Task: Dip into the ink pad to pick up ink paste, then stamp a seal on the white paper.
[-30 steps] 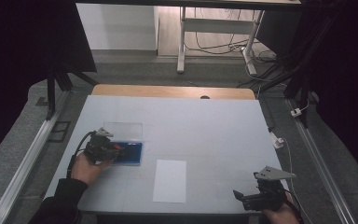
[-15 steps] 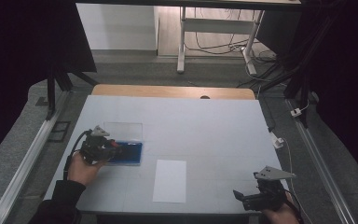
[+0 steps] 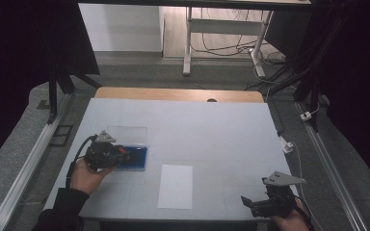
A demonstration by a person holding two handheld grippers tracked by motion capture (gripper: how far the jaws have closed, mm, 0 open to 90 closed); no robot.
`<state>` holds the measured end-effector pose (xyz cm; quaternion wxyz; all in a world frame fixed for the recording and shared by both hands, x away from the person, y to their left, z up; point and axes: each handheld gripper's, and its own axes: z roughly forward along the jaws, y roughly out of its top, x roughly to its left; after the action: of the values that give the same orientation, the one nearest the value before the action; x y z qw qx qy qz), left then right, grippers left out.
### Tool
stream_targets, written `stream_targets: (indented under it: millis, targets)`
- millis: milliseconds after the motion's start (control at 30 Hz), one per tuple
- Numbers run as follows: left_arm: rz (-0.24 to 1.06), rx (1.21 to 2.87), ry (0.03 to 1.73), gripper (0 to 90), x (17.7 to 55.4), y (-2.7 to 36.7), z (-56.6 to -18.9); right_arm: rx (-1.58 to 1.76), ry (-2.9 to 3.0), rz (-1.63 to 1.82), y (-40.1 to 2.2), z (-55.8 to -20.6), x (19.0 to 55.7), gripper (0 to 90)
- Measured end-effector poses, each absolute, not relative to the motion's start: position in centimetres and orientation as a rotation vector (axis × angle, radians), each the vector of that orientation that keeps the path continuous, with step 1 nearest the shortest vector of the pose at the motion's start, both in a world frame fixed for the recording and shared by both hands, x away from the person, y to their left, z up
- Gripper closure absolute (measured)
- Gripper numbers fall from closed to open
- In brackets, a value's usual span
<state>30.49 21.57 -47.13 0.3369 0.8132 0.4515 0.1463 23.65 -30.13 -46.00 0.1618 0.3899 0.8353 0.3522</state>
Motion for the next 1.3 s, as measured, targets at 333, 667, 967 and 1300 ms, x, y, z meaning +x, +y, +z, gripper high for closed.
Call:
stream_targets:
  millis: [333,667,967,1300]
  targets:
    - [0.365,2.126,1.117,58.0,29.9,20.7,-46.3,1.112,2.385,1.005,-30.1,-46.0,23.7,0.1]
    - [0.336,2.151,1.031,58.1,29.3,18.7,-45.4,1.114,2.385,1.004,-30.1,-46.0,23.6,0.0]
    - [0.310,2.168,0.988,58.1,29.4,17.2,-45.1,1.112,2.387,1.000,-30.1,-46.0,23.7,0.0]
    - [0.277,2.196,0.915,58.1,29.3,14.8,-44.9,1.115,2.385,1.002,-30.1,-46.0,23.6,0.0]
